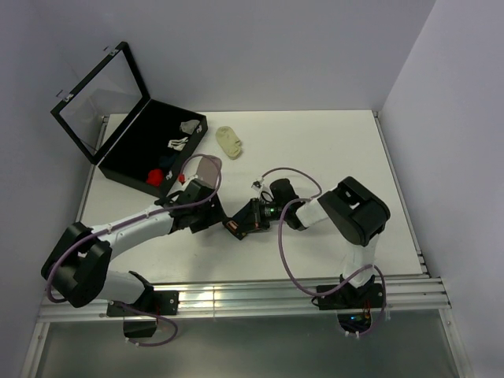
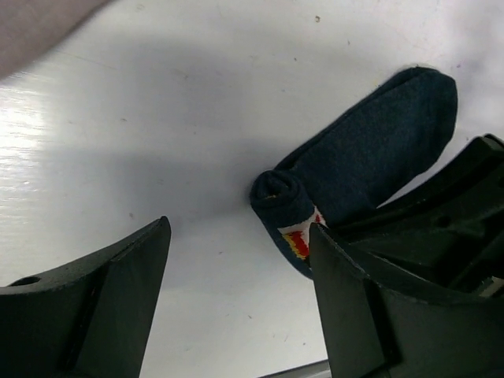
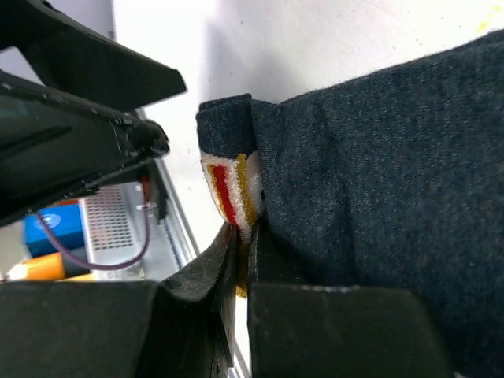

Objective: Roll the socks
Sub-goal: Roll the sock at the center of the board.

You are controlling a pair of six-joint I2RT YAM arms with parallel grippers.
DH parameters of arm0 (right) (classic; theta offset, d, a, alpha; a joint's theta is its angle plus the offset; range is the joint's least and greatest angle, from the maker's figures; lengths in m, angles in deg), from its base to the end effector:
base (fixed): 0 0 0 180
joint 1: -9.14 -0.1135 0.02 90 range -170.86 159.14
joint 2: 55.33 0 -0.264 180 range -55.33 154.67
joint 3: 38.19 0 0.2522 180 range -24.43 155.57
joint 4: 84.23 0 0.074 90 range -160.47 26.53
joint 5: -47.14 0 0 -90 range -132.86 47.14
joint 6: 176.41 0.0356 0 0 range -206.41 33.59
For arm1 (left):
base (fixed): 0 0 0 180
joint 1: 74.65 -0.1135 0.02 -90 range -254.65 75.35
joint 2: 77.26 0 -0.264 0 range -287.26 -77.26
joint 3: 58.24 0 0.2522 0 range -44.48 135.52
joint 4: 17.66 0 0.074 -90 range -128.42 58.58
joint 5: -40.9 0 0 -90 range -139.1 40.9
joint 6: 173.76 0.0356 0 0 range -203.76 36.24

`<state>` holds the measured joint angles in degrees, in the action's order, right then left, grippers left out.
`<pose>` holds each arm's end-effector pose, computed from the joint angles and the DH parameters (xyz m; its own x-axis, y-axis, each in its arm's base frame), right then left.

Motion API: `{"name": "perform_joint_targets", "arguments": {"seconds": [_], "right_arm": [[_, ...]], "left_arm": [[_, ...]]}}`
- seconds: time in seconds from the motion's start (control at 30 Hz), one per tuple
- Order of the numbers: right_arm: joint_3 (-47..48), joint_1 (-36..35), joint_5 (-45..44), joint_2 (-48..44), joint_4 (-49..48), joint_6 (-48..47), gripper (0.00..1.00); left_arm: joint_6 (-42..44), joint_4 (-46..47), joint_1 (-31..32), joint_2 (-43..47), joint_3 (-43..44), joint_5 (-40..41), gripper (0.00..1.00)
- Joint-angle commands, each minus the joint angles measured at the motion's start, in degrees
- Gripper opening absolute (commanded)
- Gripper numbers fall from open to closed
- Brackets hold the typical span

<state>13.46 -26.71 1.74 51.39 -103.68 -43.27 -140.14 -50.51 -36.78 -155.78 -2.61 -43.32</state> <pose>0.2456 0.2083 0.1017 -0.9460 -0.0828 -0.3135 -0.3191 0.4104 0.8542 0.2085 -0.1576 0.1837 -0.8326 -0.4021 -0.3810 -0.2299 0.8766 -0.4227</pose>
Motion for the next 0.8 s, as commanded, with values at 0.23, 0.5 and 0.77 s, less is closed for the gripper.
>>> {"name": "perform_joint_targets", "arguments": {"seconds": [0.23,0.5,0.77], "right_arm": [[-1.15,1.75,3.48,6.04,-6.16,4.94,0.0],[-0.8,2.11,1.2,3.42,-1.87,1.43,0.01],[0.52,1.84,-5.47,-5.18,8.41,-6.21,0.29]], "left_arm": [[-3.12,8.72,0.98,-5.67,-0.04,-1.56,0.71],[-3.74,7.23,1.51,-11.91,1.29,-1.91,0.54],[-2.95,2.84,1.77,-13.85,4.27,-0.16,0.19]]}}
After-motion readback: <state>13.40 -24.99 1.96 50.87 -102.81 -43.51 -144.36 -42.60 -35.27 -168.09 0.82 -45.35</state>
